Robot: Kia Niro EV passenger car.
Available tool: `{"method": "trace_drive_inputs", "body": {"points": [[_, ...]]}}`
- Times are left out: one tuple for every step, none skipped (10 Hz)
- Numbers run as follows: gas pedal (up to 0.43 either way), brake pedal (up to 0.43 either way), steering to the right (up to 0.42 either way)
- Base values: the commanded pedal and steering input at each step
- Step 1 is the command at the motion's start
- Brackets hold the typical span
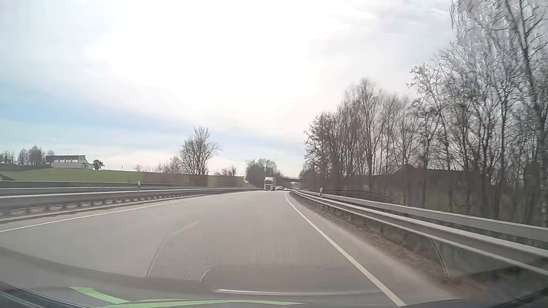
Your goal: Follow the waypoints while adhering to traffic rules and regulations
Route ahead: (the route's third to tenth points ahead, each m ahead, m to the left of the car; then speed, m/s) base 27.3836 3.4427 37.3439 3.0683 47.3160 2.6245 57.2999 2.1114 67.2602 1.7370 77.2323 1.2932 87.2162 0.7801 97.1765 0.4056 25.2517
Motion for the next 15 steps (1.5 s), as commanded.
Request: {"method": "trace_drive_inputs", "body": {"points": [[0.240, 0.000, 0.003], [0.240, 0.000, 0.003], [0.248, 0.000, 0.003], [0.248, 0.000, 0.003], [0.248, 0.000, 0.003], [0.248, 0.000, 0.004], [0.248, 0.000, 0.003], [0.248, 0.000, 0.004], [0.248, 0.000, 0.005], [0.248, 0.000, 0.005], [0.248, 0.000, 0.006], [0.248, 0.000, 0.006], [0.248, 0.000, 0.006], [0.248, 0.000, 0.006], [0.248, 0.000, 0.006]]}}
